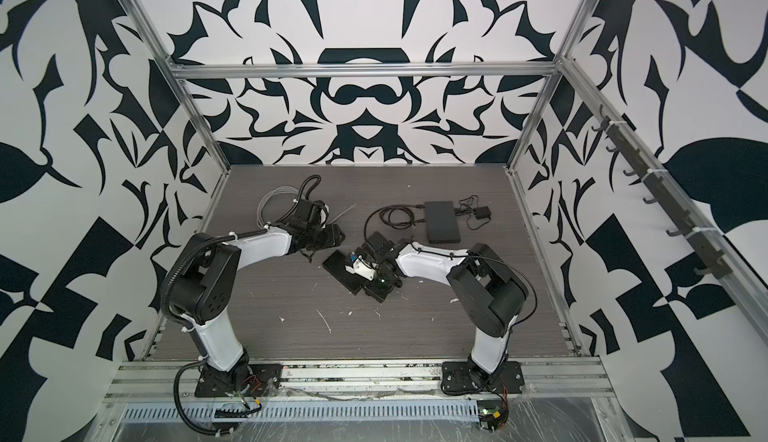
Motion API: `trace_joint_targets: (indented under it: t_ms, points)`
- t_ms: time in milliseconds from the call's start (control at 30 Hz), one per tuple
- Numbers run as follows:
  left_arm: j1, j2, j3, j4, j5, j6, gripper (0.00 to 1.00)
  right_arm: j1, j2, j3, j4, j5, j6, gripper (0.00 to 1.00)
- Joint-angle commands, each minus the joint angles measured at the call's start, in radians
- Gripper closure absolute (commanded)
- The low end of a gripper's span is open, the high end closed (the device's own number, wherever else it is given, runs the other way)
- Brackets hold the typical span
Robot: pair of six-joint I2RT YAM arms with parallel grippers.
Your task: Insert the plug into the switch port
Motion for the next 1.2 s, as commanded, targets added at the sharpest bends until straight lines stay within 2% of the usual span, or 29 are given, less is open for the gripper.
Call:
trace_joint_targets:
  t_ms: [0,333,633,967,1167]
  points:
    - [0.004,0.019,-0.022,0.031,0.034,-0.026,0.42,0.001,-0.017,0.006,0.029,0.034,0.011,0.99]
    - [0.006,0.012,-0.035,0.027,0.039,-0.039,0.43,0.001,-0.076,-0.068,0.154,0.003,0.029,1.0]
    - [0.05,-0.005,-0.057,0.005,0.07,-0.045,0.43,0.01,-0.085,-0.155,0.389,0.004,0.138,1.0]
    - [0.051,-0.001,-0.059,-0.027,0.094,-0.029,0.44,0.02,-0.068,-0.213,0.496,-0.003,0.146,1.0]
    - [0.067,-0.01,-0.056,-0.044,0.084,-0.022,0.44,0.02,-0.081,-0.234,0.487,-0.018,0.132,1.0]
